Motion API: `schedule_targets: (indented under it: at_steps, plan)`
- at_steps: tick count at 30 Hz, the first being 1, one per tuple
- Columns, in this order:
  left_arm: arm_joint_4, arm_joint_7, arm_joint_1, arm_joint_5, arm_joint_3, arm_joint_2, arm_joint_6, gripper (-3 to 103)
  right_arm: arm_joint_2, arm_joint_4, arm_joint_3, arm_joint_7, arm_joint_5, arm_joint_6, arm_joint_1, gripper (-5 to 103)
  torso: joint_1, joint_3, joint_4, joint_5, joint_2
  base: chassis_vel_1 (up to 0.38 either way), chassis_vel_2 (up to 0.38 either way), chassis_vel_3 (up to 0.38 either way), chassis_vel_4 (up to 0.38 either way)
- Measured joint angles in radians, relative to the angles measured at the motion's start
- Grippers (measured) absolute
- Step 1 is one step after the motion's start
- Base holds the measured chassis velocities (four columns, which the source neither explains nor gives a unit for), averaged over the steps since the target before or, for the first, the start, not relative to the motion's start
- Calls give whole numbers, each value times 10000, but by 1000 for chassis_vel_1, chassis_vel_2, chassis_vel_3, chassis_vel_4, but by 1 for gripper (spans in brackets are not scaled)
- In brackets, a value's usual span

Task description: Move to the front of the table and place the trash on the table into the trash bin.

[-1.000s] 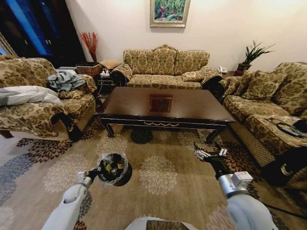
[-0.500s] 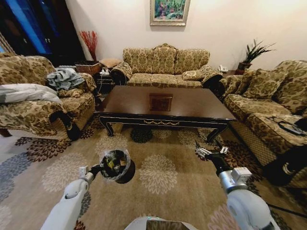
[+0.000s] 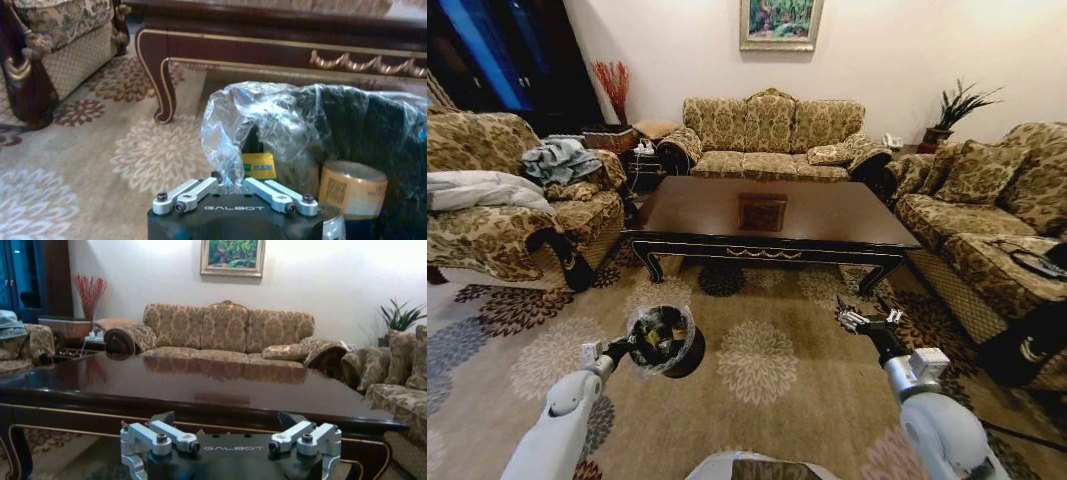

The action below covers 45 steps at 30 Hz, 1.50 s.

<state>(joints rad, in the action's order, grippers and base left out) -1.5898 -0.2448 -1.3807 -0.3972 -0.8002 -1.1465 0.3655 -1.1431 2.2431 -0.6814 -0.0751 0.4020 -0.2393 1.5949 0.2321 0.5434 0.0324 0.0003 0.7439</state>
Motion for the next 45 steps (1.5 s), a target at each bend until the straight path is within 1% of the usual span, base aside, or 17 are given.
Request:
schedule_targets:
  at_steps: [5, 8, 11, 14, 21, 24, 27, 29, 32, 33, 38, 45]
  plan:
    - [244, -45, -51, 272, -1, 85, -35, 2, 85, -389, -18, 19, 150, 52, -334, 100, -107, -148, 0, -3, -258, 0, 0, 0, 0]
    - [459, -54, 36, 278, 68, 128, -46, 2, 108, -457, -50, 15, 205, 56, -360, 100, -150, -204, 0, 1, -356, 0, 0, 0, 0]
    - [726, -139, 181, 275, 178, 155, -48, 2, 131, -516, -53, 15, 215, 84, -334, 100, -189, -261, 0, -5, -452, 0, 0, 0, 0]
    - [1027, -311, 383, 263, 341, 170, 53, 2, 126, -610, -42, 19, 202, 165, -263, 100, -266, -371, -3, -5, -640, 0, 0, 0, 0]
    - [1342, -423, 546, 221, 440, 219, 112, 2, 129, -654, -90, 22, 206, 216, -211, 100, -393, -539, -1, -4, -934, 0, 0, 0, 0]
    - [1429, -465, 560, 209, 440, 249, 110, 2, 130, -662, -92, 22, 207, 217, -207, 100, -416, -572, -1, -3, -989, 0, 0, 0, 0]
    - [1815, -671, 605, 180, 430, 338, -31, 2, 108, -705, -77, 22, 206, 227, -212, 100, -503, -691, -1, -2, -1197, 0, 0, 0, 0]
    - [1879, -686, 614, 180, 429, 345, -67, 2, 106, -707, -74, 22, 206, 227, -213, 100, -513, -706, -1, -2, -1223, 0, 0, 0, 0]
    - [2206, -765, 665, 216, 431, 389, -244, 2, 104, -723, -66, 22, 200, 228, -220, 100, -591, -819, 0, -4, -1414, 0, 0, 0, 0]
    - [2206, -765, 665, 216, 431, 389, -244, 2, 104, -723, -66, 22, 200, 228, -220, 100, -591, -819, 0, -4, -1414, 0, 0, 0, 0]
    - [2547, -827, 835, 479, 503, 403, -292, 2, 79, -752, -52, 22, 193, 241, -202, 100, -680, -962, -1, -4, -1645, 0, 0, 0, 0]
    - [2598, -980, 901, 861, 581, 445, -289, 2, 7, -789, -58, 23, 310, 240, -213, 100, -786, -1113, -1, -3, -1899, 0, 0, 0, 0]
